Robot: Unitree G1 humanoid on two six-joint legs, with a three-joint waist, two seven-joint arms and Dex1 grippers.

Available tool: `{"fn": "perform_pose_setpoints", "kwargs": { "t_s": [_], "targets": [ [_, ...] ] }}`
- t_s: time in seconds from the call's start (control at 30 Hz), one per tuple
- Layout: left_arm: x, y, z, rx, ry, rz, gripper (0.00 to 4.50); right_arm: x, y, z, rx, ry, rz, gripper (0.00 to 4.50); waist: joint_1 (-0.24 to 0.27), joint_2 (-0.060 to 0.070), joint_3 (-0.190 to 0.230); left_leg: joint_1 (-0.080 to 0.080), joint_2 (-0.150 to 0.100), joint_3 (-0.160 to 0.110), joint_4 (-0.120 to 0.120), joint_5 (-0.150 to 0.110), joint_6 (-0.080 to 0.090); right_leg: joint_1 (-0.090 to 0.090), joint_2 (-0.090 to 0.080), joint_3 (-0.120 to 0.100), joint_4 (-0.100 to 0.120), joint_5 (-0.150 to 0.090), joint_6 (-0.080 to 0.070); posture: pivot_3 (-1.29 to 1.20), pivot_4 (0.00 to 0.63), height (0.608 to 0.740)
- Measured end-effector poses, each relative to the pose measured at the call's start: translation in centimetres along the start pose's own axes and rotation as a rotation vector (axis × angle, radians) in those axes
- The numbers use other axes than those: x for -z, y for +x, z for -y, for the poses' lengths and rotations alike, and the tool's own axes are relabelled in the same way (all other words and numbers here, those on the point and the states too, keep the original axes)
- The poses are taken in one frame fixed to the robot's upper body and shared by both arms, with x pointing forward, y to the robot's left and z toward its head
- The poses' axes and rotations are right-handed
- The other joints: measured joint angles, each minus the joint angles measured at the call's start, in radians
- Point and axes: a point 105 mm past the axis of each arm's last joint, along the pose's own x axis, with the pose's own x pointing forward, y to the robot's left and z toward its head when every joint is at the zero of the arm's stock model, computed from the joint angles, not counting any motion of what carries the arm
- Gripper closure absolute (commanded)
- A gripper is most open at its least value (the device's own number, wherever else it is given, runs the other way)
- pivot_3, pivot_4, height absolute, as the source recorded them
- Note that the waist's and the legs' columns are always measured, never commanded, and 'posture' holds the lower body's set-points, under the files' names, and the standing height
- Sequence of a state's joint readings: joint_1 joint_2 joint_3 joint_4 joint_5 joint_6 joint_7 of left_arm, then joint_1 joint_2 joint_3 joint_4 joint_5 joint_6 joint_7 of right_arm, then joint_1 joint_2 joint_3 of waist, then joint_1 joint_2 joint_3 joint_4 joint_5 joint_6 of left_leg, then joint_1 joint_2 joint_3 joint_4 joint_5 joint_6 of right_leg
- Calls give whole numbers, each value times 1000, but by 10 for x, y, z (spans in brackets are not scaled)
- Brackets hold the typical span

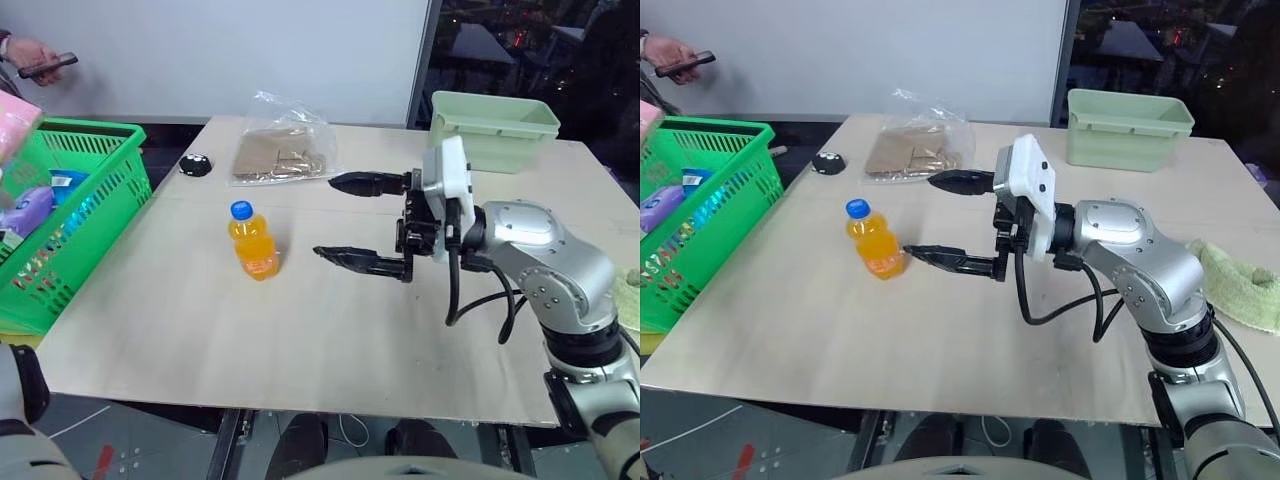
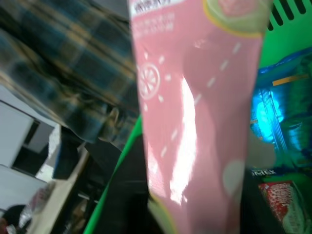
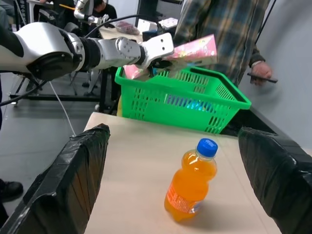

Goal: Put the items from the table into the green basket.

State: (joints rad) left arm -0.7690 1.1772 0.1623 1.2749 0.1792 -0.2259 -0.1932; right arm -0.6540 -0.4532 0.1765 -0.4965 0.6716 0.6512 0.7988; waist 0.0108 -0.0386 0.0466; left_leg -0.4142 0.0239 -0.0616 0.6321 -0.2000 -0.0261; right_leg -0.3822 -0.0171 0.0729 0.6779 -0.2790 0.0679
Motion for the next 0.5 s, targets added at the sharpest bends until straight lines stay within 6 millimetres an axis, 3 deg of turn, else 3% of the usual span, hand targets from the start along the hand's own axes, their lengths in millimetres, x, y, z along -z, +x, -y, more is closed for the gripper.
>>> {"fn": "perform_pose_setpoints", "kwargs": {
  "t_s": [0.07, 0.17, 0.3, 0.37, 0.5],
  "targets": [
    [-2, 0, -1, -3, -15, 15, 505, 2, -1, 1, 4, 4, -6, 0, 1, 0, 0, 0, 0, 0, 0, 0, 0, 0, 0, 0, 0, 0, 0, 75, 0, 740],
    [-22, 1, 2, 17, -78, 110, 505, 7, -4, 1, 14, 12, -17, 0, 7, 0, 0, 0, 0, 0, 0, 0, 0, 0, 0, 0, 0, 0, 0, 74, 0, 740],
    [-83, 0, 30, 150, -269, 351, 505, 11, -7, 2, 33, 8, -27, 0, 20, -1, -1, 0, 0, 0, 1, 0, 0, 2, -1, -1, 0, 0, 0, 61, 0, 740],
    [-117, -10, 57, 298, -374, 472, 505, 16, -10, 3, 46, 14, -44, 0, 18, -3, -3, 0, 0, 1, 2, 0, 0, 2, -1, 0, 0, 0, -1, 61, 0, 740],
    [-127, -42, 102, 600, -518, 519, 0, 20, -21, 6, 96, 15, -69, 0, -21, 3, -2, 0, 0, 1, 1, 0, 0, 1, -1, 1, 1, 0, -2, 22, 0, 740]
  ]
}}
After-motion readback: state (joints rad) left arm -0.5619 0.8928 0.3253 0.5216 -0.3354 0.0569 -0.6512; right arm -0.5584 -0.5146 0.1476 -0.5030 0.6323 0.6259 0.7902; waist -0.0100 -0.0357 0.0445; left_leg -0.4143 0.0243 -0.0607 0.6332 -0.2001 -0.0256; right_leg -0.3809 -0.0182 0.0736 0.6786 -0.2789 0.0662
